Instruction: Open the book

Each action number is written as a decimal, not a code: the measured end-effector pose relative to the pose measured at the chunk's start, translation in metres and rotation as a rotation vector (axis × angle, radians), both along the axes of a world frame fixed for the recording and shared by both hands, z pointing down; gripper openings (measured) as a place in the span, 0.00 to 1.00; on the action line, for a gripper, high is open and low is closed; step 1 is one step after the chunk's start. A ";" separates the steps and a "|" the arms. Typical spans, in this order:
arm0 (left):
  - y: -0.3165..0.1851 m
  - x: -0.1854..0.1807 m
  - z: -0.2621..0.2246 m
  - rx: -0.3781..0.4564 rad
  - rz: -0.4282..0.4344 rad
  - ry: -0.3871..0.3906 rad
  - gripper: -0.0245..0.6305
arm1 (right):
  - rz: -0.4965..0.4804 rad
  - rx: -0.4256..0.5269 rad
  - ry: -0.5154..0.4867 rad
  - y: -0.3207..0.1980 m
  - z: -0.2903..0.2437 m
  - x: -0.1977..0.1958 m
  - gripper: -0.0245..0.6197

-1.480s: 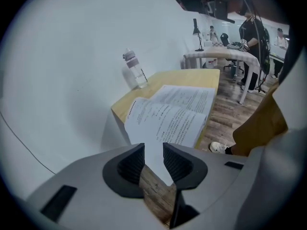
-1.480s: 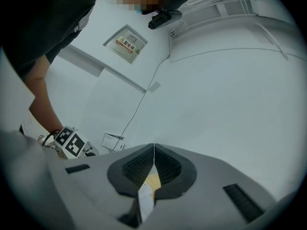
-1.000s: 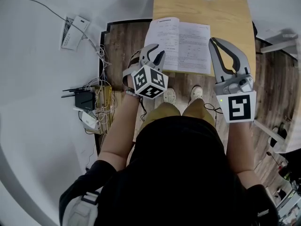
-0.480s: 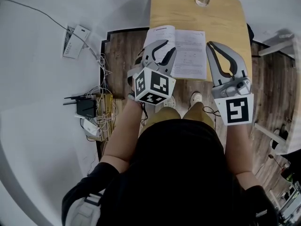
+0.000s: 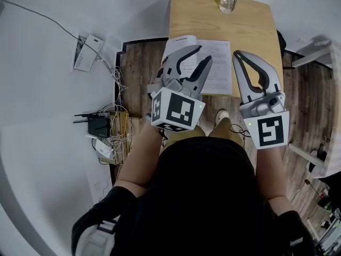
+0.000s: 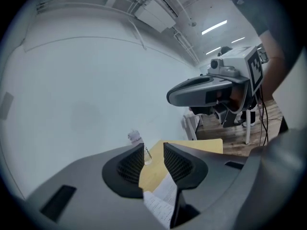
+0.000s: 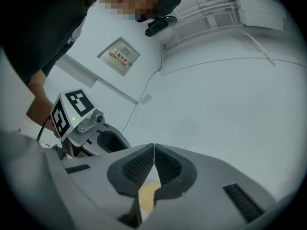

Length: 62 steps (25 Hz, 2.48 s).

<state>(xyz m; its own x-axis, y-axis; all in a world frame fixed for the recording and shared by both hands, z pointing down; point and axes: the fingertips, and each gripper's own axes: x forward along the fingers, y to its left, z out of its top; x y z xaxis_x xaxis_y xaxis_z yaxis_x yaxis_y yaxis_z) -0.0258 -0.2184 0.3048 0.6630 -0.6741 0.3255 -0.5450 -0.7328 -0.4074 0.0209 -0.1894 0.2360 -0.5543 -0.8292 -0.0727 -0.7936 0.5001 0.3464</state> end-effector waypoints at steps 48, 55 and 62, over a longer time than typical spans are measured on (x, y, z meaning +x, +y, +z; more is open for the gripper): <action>0.026 0.010 -0.071 0.149 0.153 0.271 0.05 | -0.072 0.033 0.050 0.005 -0.012 -0.012 0.08; 0.026 0.010 -0.069 0.139 0.155 0.275 0.05 | -0.075 0.030 0.056 0.005 -0.009 -0.013 0.08; 0.025 0.007 -0.069 0.134 0.156 0.261 0.05 | -0.071 0.032 0.063 0.003 -0.009 -0.013 0.08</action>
